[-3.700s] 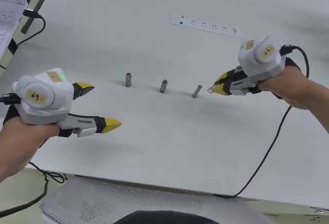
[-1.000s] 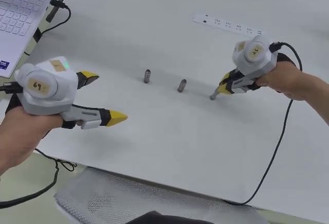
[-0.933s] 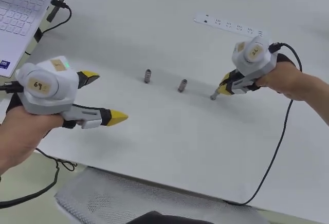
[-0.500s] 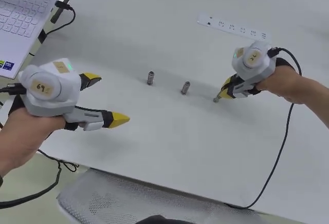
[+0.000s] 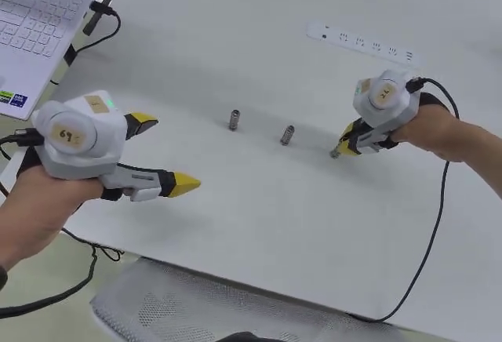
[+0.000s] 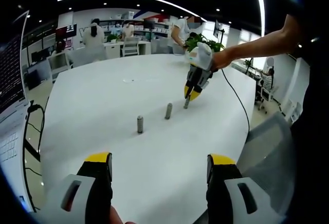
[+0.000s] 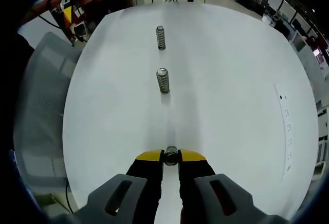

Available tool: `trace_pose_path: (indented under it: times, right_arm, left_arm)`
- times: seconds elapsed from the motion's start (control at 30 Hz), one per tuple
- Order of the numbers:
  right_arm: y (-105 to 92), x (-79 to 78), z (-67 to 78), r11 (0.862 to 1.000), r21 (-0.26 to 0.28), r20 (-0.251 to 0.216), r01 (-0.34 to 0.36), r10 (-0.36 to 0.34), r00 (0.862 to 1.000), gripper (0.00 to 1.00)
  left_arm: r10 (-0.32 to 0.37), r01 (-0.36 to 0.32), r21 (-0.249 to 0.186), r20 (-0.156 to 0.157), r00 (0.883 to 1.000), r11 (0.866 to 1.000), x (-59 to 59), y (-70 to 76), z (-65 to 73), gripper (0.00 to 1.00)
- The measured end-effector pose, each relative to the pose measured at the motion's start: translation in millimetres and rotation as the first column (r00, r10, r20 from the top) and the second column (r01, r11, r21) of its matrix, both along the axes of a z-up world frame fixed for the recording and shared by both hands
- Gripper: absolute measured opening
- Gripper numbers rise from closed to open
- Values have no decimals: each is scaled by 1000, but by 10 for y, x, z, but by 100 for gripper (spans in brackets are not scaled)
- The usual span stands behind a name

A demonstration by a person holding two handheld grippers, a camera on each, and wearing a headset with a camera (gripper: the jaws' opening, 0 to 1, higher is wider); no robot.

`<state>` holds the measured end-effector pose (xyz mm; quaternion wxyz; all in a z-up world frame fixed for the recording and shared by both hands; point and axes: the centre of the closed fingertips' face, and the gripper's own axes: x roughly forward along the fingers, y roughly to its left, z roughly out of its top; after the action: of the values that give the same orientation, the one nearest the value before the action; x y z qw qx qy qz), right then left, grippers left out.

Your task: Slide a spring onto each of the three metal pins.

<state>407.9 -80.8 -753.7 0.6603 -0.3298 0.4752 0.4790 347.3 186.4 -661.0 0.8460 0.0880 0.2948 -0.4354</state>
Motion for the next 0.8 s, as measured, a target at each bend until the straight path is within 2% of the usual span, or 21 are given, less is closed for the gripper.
trace_pose_path:
  times: [0.47, 0.8]
  right_arm:
    - [-1, 4, -58, 1000, -10, -9, -5, 5, 1000, 9]
    - [-19, 2, -42, 1000, -10, -7, 6, -6, 1000, 12]
  left_arm:
    - [6, -6, 3, -3, 1000, 1000, 4, 37, -4, 72]
    - [7, -7, 2, 1, 1000, 1000, 17, 47, 10, 72]
